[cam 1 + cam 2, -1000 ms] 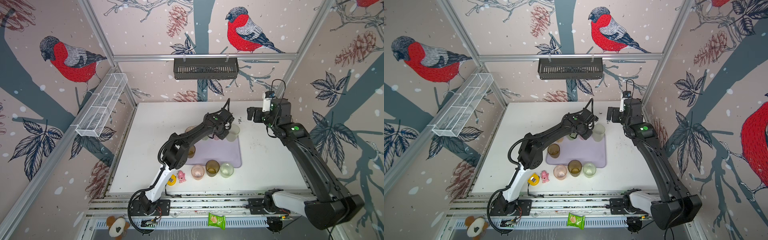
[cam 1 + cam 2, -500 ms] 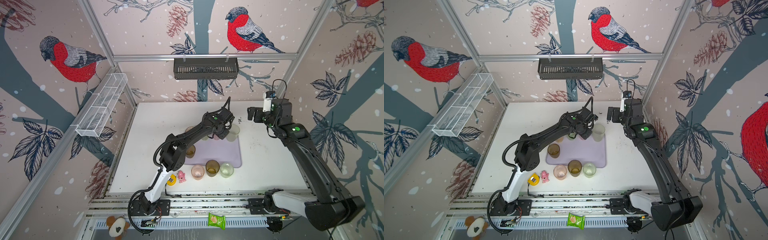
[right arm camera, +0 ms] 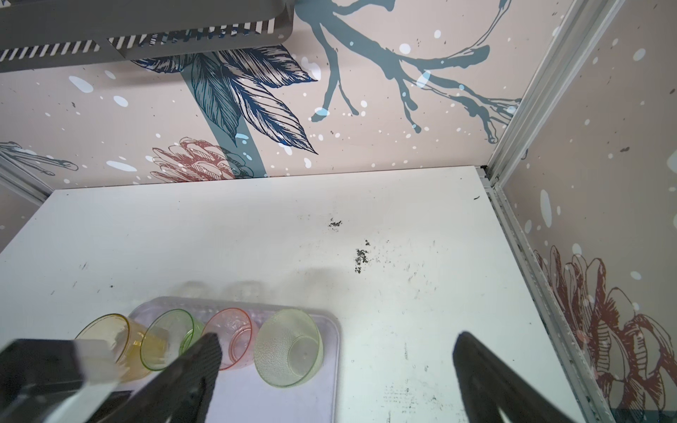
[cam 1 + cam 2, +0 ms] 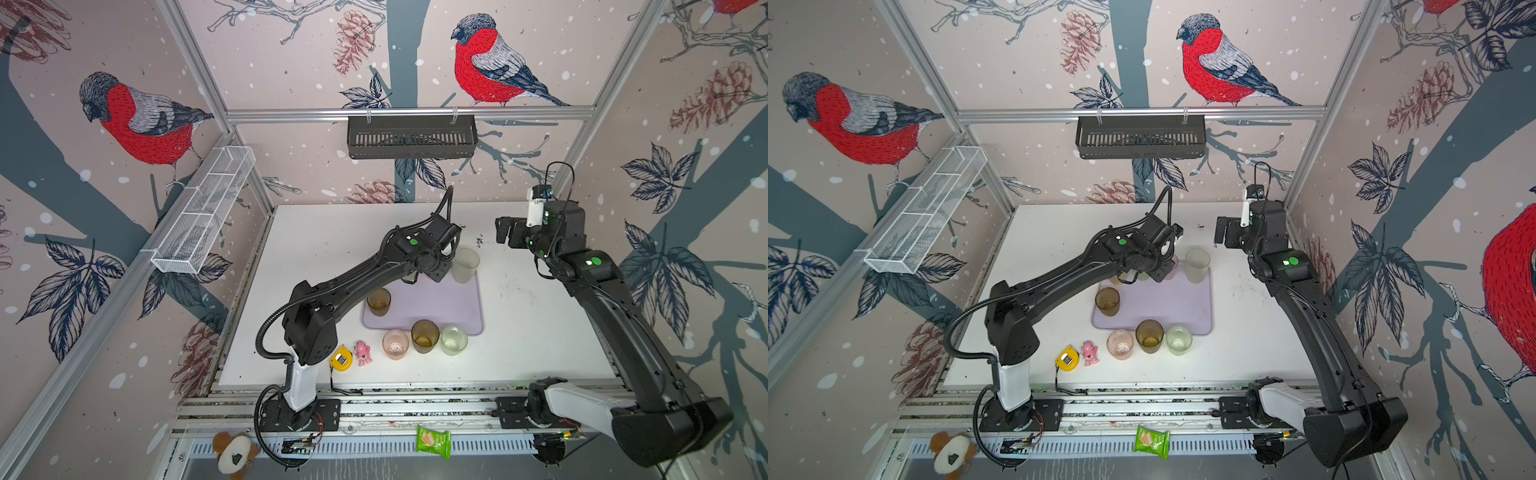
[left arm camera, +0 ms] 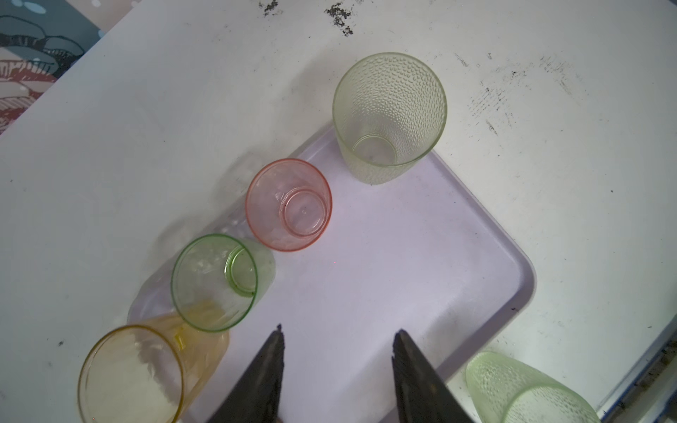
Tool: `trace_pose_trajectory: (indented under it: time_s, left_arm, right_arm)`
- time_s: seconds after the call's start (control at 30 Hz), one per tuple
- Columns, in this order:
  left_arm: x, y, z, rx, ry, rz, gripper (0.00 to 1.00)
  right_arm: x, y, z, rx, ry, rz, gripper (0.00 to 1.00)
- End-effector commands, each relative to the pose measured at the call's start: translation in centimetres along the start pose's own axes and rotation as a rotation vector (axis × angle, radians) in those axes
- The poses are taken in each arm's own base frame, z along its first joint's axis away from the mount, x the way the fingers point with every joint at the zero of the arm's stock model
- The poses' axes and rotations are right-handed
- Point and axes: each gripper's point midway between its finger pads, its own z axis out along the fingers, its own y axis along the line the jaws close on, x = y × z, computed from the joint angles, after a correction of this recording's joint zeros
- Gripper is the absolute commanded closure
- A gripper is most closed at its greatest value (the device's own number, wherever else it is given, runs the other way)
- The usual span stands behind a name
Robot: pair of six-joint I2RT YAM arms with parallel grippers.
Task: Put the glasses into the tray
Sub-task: 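Raise the left gripper up and away from the pink glass, then move the right gripper over the dark olive glass while the left gripper withdraws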
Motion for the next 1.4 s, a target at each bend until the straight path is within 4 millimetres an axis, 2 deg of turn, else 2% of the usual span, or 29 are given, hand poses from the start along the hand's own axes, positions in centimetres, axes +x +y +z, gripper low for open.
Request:
trace_pose_trajectory:
  time_s: [0.0,0.2,0.33,0.47,0.63,0.73,0.8,1.0,1.1,1.23,1.37]
  left_arm:
    - [-0.3,0.3,-2.5,-0.015,-0.039,-0.08,0.47]
    - [1.1,-0.1,-5.8,0.006,-0.039,-0.176,0.38]
    - [1.9,-0.1,-8.1,0.031,-0.061,-0.241,0.34]
    - [2.9,-0.4,-9.3,0.064,-0.082,-0.29,0.22]
    - [4.0,-0.1,-10.8,0.11,-0.129,-0.312,0.14]
    - [5.2,1.2,-11.9,0.137,-0.136,-0.367,0.1]
    - [6.2,2.2,-12.9,0.141,-0.156,-0.403,0.03]
    - [8.8,4.5,-14.1,0.134,-0.169,-0.459,0.02]
    - [9.9,5.5,-14.5,0.137,-0.176,-0.492,0.02]
    - [11.7,6.9,-14.5,0.168,-0.184,-0.556,0.02]
    - [13.8,8.4,-13.6,0.177,-0.161,-0.62,0.02]
  right_arm:
    - [0.3,0.3,-0.4,-0.01,0.003,0.006,0.0]
    - [1.9,0.7,-0.7,-0.025,0.031,0.018,0.0]
    - [1.9,2.2,-1.5,-0.063,-0.001,0.002,0.0]
    - [3.3,3.4,-0.7,-0.063,0.058,-0.005,0.0]
    - [4.9,5.9,-0.8,-0.077,0.113,-0.001,0.0]
    - [5.7,7.2,-1.2,-0.075,0.156,0.001,0.0]
    - [6.5,8.4,-1.4,-0.086,0.186,-0.013,0.0]
    - [8.8,11.7,-2.0,-0.154,0.301,-0.04,0.0]
    - [10.5,13.1,-1.7,-0.149,0.384,-0.07,0.0]
    - [11.4,14.5,-2.2,-0.146,0.45,-0.093,0.01]
    - [12.5,15.9,-3.1,-0.17,0.494,-0.122,0.01]
